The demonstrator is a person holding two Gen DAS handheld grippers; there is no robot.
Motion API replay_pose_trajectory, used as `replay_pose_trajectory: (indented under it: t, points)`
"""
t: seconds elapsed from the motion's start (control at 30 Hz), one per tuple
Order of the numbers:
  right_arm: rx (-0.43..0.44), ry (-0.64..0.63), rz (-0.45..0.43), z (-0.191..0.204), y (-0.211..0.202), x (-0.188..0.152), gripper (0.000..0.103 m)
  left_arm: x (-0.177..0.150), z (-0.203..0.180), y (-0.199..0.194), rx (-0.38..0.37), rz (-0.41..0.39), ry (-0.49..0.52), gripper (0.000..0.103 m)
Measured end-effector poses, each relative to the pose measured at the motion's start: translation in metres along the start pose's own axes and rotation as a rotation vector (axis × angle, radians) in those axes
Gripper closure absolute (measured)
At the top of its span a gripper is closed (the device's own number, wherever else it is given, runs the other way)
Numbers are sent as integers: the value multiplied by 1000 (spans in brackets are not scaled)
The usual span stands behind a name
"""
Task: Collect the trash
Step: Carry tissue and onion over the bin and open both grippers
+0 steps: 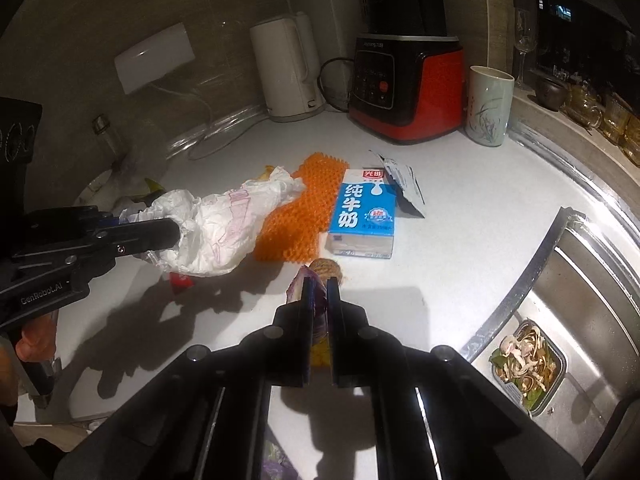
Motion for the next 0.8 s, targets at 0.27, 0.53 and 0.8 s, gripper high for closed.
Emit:
replay_pose_trajectory:
  t: [0.27, 0.53, 0.8]
  points:
    - [25, -8, 84, 34, -45, -68, 96, -67, -30, -47, 15, 50, -22, 96]
    - [51, -6, 182, 65, -83, -151, 96, -155, -57, -81, 45, 152, 4, 96]
    - [51, -49, 222, 81, -106, -186, 96, -213, -74, -91, 58, 208, 24, 96]
Point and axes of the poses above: each gripper's, at about its wrist camera, not at the fingertips, and y roughly the way its jaws point, z to its left, x to its top, the point moved 10 cm from there along y, roughly the way its jaws point, and after that the axes turned 13 degrees about -z, right-handed, at the moved point
